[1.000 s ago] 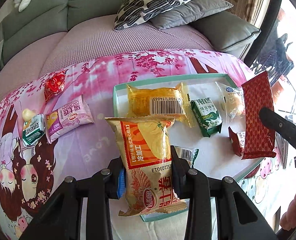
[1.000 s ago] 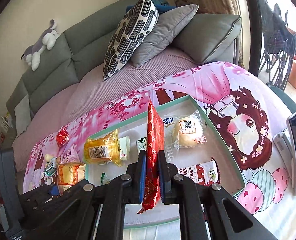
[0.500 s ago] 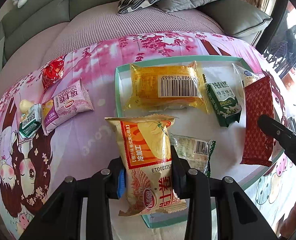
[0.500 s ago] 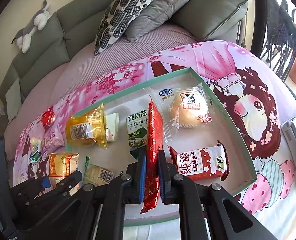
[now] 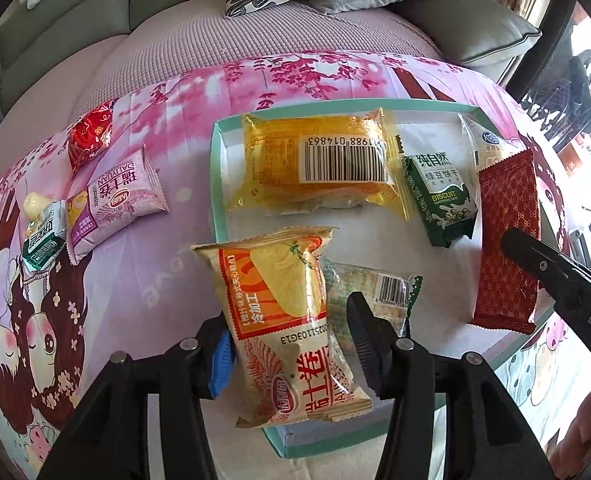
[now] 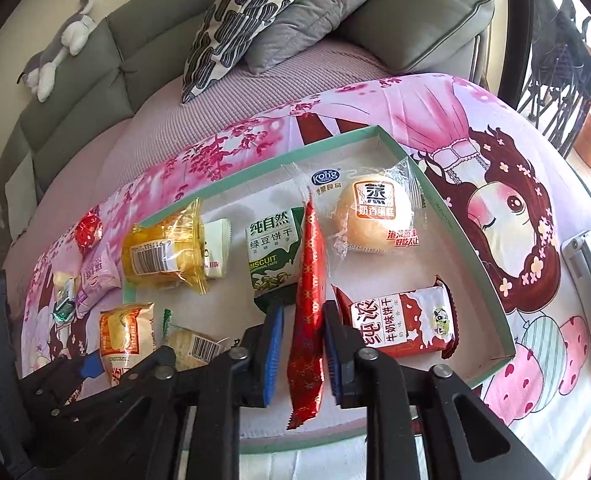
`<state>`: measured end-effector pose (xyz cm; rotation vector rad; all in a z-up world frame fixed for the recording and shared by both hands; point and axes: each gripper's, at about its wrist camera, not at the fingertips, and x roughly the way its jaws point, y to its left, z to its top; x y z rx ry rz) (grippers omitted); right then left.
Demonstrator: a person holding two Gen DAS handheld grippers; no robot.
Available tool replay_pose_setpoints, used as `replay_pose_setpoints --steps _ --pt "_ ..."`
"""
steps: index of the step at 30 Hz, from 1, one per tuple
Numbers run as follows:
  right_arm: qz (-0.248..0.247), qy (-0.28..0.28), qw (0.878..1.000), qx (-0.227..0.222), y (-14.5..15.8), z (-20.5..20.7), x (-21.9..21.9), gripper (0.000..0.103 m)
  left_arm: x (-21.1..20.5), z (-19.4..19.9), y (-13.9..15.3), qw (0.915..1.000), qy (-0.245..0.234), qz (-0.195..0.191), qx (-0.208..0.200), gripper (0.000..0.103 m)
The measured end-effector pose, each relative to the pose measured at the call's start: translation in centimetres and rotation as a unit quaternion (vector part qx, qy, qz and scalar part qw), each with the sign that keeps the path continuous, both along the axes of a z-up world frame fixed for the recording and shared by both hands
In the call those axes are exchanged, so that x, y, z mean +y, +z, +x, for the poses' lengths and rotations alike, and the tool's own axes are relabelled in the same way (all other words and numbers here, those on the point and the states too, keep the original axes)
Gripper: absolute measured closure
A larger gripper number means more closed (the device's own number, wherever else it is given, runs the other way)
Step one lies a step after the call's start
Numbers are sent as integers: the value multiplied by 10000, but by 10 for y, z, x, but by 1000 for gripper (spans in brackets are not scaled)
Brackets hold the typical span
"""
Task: Organize snacks
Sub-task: 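Open right gripper on the red packet while left releases roll packet in tray, then withdraw both open grippers from the tray toward the remaining snacks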
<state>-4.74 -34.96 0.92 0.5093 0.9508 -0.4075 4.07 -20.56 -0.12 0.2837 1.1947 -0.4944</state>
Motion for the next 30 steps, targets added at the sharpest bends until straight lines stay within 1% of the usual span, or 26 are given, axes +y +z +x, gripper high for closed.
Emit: replay_pose_setpoints --steps 1,2,4,5,7,10,11,12,14,17,19,21,23,25,30 --pt "-28 -30 10000 9 0 0 -1 53 -1 -1 1 10000 -26 -44 26 41" --pt "-56 -60 10000 10 1 -1 -1 47 -1 -2 2 10000 -52 -68 31 37" --pt "-45 -84 10000 -22 2 -2 -2 44 -3 -4 5 10000 -72 -20 -59 32" --pt "-25 -90 10000 -35 2 -2 -3 43 -3 -4 6 9999 -68 33 -129 26" --pt "-24 -102 9999 -17 2 -2 -3 37 -1 -4 9 9998 -50 48 -205 26" --pt "-8 -84 10000 3 0 -1 -3 30 5 0 12 9997 70 -38 -228 25" --pt "-6 -74 10000 8 -1 -1 -3 29 7 1 13 9996 118 -44 -249 23" --pt "-12 -67 10000 11 -1 -1 -2 25 9 2 13 9995 161 -40 -273 19" --pt "-30 -63 10000 17 -2 -1 -2 17 13 5 14 9992 244 -36 -301 16" --pt "-37 -64 10000 19 -3 -1 -2 13 20 8 15 9989 364 -135 -277 15" --pt "-51 -81 9999 35 -3 -1 -2 4 26 11 18 9982 473 -254 -255 14" --pt "-61 -86 9999 33 -4 -1 -3 1 33 14 20 9973 593 -356 -249 12" --pt "-72 -90 9999 22 -4 -1 -3 0 41 18 22 9959 758 -399 -287 8" --pt "-95 -76 9999 17 -3 0 -2 0 52 23 23 9938 979 -406 -340 6" --pt "-195 42 9998 -21 -2 4 6 0 89 38 21 9843 1684 -380 -374 6"
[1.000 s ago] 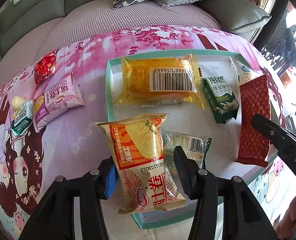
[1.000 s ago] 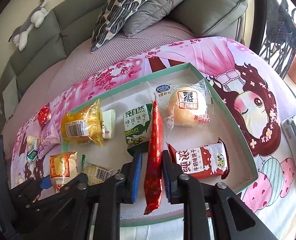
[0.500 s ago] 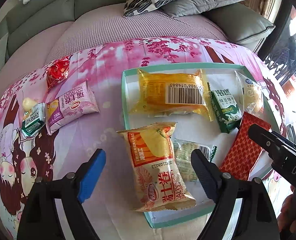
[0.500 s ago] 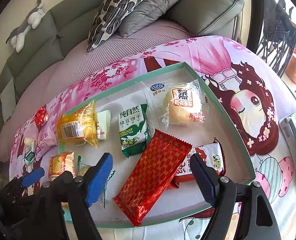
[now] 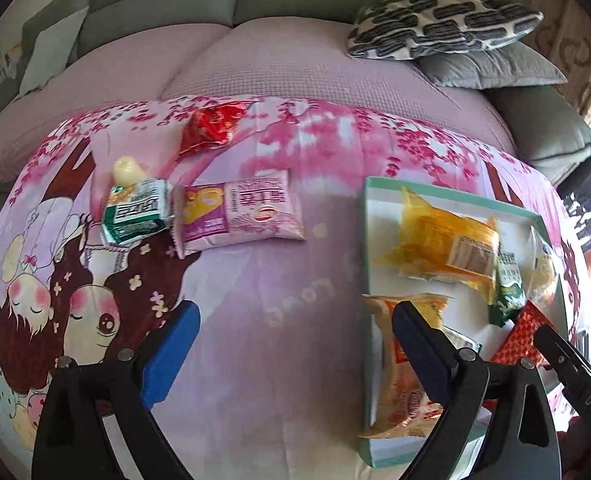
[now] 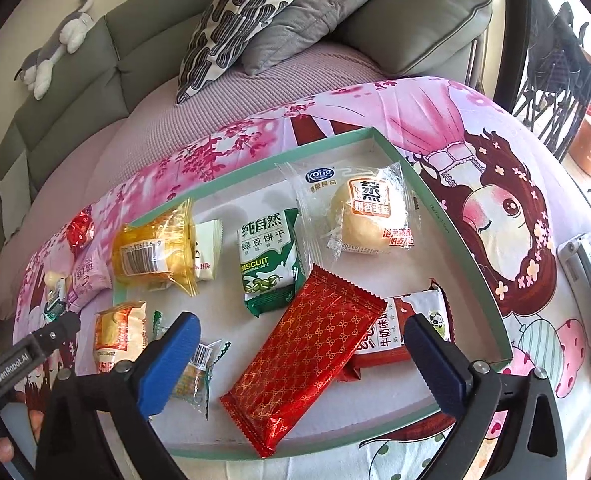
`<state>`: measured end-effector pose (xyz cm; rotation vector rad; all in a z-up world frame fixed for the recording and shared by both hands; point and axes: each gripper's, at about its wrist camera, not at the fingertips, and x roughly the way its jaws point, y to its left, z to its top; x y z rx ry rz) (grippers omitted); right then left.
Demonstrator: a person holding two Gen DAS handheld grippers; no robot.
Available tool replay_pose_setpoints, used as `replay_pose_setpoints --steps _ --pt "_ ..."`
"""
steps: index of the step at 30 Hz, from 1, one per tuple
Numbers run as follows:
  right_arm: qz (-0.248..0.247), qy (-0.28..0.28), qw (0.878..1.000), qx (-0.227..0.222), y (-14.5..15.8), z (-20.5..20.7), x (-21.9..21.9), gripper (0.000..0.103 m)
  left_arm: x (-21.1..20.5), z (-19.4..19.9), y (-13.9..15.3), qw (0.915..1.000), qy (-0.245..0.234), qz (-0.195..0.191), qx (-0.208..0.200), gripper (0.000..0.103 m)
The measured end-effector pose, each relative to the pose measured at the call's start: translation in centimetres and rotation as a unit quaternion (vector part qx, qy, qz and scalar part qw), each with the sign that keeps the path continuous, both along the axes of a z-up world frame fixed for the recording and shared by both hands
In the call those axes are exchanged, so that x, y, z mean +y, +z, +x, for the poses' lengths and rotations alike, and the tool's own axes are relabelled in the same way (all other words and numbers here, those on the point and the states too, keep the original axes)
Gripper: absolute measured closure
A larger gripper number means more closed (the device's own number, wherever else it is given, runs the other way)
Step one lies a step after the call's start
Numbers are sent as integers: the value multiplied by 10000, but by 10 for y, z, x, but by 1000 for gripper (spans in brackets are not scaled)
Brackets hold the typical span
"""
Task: Organize snacks
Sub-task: 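Withdraw both open grippers from the tray toward the remaining snacks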
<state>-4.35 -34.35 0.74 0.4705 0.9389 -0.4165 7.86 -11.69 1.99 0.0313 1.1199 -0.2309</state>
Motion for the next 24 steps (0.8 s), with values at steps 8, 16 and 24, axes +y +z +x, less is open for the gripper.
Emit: replay_pose_setpoints --steps 8,16,24 --pt "-130 347 9992 -143 6 11 23 0 44 13 -7 9980 622 -79 95 5" --pt "-190 759 9966 -268 12 22 52 0 71 19 -7 9956 934 69 43 5" --pt "-264 1061 9936 -279 14 29 72 0 97 23 -4 9916 1286 137 -7 5"
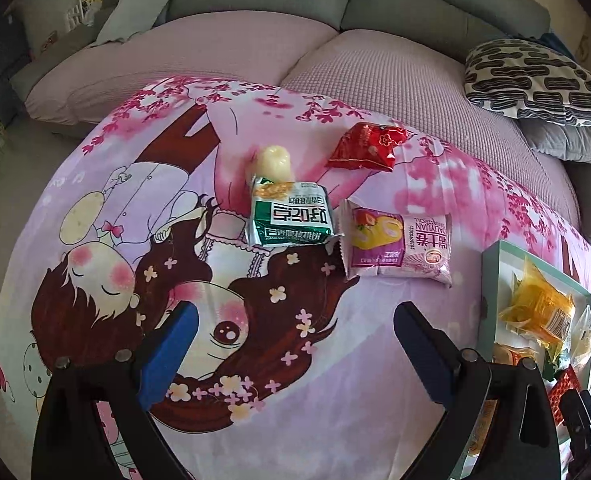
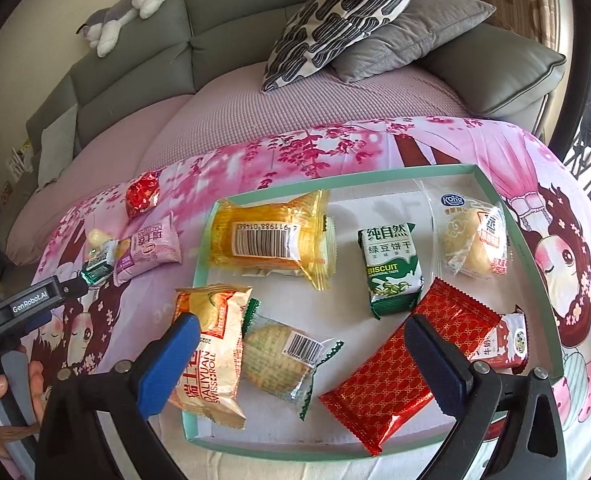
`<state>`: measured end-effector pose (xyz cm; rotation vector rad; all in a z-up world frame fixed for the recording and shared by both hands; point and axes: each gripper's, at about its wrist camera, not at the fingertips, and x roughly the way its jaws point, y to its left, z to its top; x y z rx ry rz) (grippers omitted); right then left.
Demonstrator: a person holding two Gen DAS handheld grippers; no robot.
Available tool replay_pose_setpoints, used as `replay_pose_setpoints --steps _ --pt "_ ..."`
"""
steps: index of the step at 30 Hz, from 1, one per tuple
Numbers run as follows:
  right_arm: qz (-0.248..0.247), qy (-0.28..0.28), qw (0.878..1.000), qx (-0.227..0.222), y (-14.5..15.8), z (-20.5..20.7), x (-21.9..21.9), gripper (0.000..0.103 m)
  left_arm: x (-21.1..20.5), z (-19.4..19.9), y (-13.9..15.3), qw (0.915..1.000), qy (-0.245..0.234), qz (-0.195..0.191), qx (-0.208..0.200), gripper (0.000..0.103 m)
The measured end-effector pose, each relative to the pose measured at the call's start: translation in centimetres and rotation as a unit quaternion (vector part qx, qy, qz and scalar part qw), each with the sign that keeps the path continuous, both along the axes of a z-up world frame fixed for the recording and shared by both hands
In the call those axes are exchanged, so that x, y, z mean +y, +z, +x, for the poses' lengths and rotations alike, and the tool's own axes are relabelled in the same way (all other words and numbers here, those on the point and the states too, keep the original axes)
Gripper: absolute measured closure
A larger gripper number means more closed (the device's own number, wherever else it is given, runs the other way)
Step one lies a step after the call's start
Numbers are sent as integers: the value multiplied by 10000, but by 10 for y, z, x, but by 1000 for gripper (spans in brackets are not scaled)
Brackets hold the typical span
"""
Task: Organize snacks
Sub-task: 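Withdraw both open grippers from the tray toward the remaining snacks, then grasp purple Swiss roll packet with right while left grasps green-and-white biscuit packet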
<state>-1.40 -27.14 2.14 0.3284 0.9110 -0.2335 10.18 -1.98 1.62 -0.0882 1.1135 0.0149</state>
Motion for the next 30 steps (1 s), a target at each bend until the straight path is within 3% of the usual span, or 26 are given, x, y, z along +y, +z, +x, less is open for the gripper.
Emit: replay_pose_setpoints --steps 10,15,21,30 --pt "-137 266 9995 117 -1 13 22 0 18 6 4 9998 176 -24 -71 5" --pt "-203 359 9991 -104 15 25 34 0 30 13 5 9995 286 44 -92 5" --pt "-280 639 9972 -253 26 51 59 0 42 25 3 9992 370 154 -77 5" --pt "-420 1144 9924 -175 19 100 105 0 58 48 -2 9989 448 -104 -77 5"
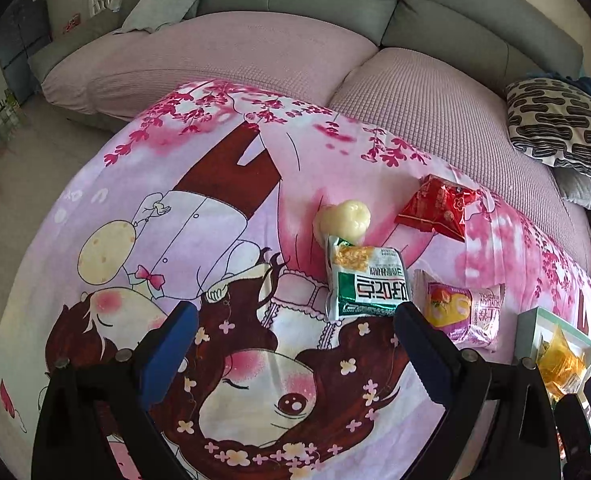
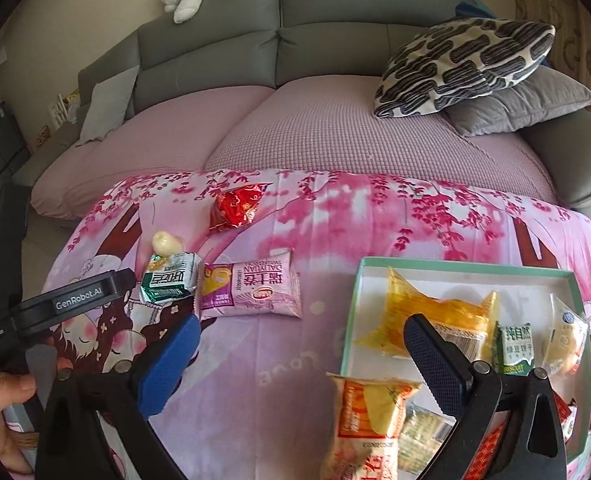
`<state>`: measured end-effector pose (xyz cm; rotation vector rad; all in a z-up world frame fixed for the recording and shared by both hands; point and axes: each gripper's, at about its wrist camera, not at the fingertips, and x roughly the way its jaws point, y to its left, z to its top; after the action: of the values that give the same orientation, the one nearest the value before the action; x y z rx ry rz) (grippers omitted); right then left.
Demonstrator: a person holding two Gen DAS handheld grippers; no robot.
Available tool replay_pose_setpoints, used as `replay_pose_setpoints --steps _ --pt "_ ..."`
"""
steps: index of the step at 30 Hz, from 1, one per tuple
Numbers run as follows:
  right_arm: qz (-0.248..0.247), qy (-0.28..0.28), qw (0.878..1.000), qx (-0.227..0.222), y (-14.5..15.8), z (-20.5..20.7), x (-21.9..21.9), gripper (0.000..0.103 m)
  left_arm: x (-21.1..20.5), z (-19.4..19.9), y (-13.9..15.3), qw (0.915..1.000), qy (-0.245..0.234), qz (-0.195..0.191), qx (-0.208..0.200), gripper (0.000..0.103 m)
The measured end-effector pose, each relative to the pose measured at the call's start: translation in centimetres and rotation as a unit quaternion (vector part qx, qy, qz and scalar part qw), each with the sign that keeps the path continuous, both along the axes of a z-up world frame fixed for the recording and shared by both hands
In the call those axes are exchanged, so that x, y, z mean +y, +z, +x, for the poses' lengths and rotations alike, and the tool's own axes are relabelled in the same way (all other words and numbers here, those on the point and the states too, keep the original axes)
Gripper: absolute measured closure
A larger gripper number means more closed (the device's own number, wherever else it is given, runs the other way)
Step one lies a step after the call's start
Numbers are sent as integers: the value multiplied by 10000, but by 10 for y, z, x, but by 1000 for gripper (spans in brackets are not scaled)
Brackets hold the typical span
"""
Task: Organize snacks
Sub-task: 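Grasp purple Swiss roll packet with right while left grasps green-and-white biscuit packet, then carry Swiss roll packet with right while left carries biscuit packet over the tray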
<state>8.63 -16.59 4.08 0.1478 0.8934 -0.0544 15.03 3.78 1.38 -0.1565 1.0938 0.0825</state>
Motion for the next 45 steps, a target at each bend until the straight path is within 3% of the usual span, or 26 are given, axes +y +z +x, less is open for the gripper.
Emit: replay_pose_setpoints --steps 5,14,30,35,38,43,45 --pt "-21 161 9998 144 -17 28 17 0 1 13 -13 9997 -36 -164 151 5" --pt "-109 339 9982 485 -53 61 35 0 4 34 -21 9992 -76 -382 51 5" --pt "-149 297 9963 793 -85 82 42 0 -23 53 -44 9967 -623 -417 302 5" --pt "63 250 9970 729 -84 81 39 13 -25 53 -47 9975 -531 -350 318 5" --pt "62 275 9973 680 -82 79 39 18 -25 51 -46 9974 -549 -389 277 14" --pt "118 268 9974 665 -79 75 38 23 -31 50 -43 9964 -681 -461 217 43" --pt "121 242 9975 648 -77 73 36 23 -34 50 -42 9965 -722 -369 206 44"
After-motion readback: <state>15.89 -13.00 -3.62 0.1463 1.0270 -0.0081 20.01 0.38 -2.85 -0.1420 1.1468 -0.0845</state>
